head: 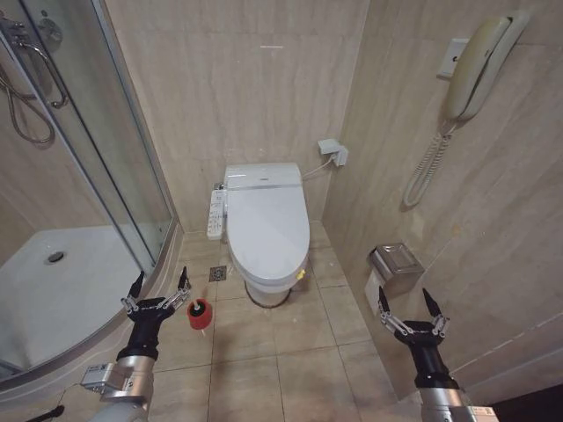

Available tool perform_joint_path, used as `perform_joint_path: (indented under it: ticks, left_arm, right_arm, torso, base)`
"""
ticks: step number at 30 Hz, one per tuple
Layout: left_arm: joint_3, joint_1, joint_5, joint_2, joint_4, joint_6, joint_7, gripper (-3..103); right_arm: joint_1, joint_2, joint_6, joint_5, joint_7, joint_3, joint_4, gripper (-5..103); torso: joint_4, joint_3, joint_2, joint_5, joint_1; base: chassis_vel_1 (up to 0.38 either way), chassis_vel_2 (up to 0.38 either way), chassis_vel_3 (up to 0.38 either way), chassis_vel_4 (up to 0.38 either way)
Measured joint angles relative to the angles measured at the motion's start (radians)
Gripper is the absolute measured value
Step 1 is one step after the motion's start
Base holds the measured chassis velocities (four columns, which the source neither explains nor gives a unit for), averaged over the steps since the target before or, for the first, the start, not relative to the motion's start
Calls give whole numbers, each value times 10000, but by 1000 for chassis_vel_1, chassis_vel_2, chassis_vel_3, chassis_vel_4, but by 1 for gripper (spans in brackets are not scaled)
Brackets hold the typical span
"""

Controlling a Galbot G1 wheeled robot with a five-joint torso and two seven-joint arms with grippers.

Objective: Open the toilet lid, clean the toilet bowl with a toilet brush, close the toilet lid, and flush.

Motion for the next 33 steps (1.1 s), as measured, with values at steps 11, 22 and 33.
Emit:
perform_joint_path:
  ticks: [11, 22, 33]
  left_arm:
    - [21, 61, -69, 45, 171, -163, 119, 100]
    - [-30, 133, -79, 71, 192, -295, 238, 100]
    - [-32, 282, -20, -58, 293, -597, 420, 100]
  right_arm:
    - [46, 18, 159, 35, -112, -7, -48, 100]
    - [127, -7, 179, 208, -318, 61, -42, 100]
    - [138, 46, 462, 552, -898, 3, -142, 100]
  torso:
    - [0, 0, 0, 1, 0]
    - [0, 0, 0, 1, 0]
    - [-1, -2, 2, 1, -5]
  base:
    - [0, 0, 0, 0]
    - [0, 0, 0, 0]
    - [-17, 16, 14, -18]
